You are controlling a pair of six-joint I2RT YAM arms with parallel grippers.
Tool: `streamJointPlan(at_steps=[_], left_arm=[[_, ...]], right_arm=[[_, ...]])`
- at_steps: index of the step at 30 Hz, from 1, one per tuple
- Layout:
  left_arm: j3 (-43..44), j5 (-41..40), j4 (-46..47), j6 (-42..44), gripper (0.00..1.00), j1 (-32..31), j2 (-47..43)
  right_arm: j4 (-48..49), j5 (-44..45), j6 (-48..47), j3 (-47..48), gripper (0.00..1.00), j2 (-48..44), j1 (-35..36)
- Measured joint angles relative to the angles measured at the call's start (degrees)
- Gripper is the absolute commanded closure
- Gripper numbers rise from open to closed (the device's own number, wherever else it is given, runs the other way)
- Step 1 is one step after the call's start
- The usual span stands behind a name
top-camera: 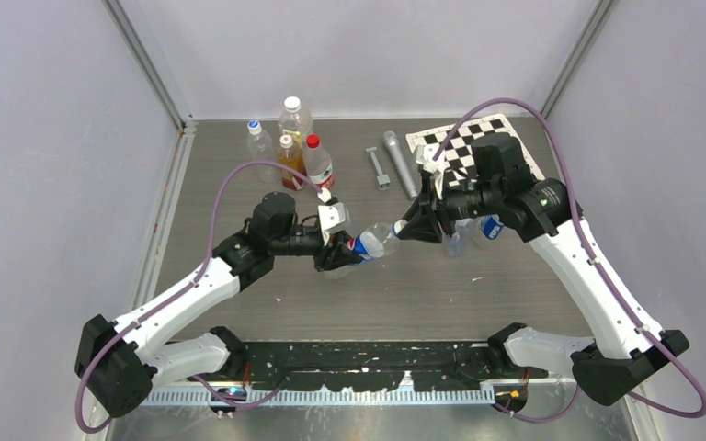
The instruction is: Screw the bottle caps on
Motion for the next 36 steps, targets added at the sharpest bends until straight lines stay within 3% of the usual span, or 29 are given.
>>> streamJointPlan(at_steps=[3,7,10,15,19,22,26,31,36], left_arm=[[-0.83,-5.92,1.77,1.05,1.00,-1.03,-1.03],[-3.26,-17.57,5.90,3.06,1.00,-3.96,-3.15],[-4.28,-27.04,8.94,5.27,1.00,-6.93,-2.99],[-5.16,-47.98,14.88,12.48,1.00,-15.63,0.59],[-5.90,-58.03,19.21,16.17,1.00,-19.06,4.09],[-6.16,-60.35,20.59,16.92,1.00,-19.69,4.59],[-6.19,-60.59,21.11,16.87,1.00,-19.69,4.09],[-6.71,-53.75,16.65,12.44,1.00,-14.43,0.76],[-6.62,-38.64,9.38,8.98,1.00,-5.77,-1.53]], right_arm=[[3.28,3.32,9.84,-0.20,0.90,0.68,-0.26],[8.46,10.71,27.23,-1.70,0.83,0.74,-0.37],[11.28,17.94,41.55,-3.08,0.87,0.74,-0.35],[12.87,29.16,63.49,-5.53,0.88,0.46,-0.42],[13.29,34.51,73.70,-8.02,0.71,0.24,-0.50],[13.55,35.54,75.43,-8.20,0.42,0.22,-0.48],[13.60,35.41,72.50,-7.17,0.25,0.09,0.04],[13.60,33.90,61.11,-4.44,0.22,-1.62,0.26],[13.33,26.25,44.02,-2.71,0.22,-5.44,0.26]])
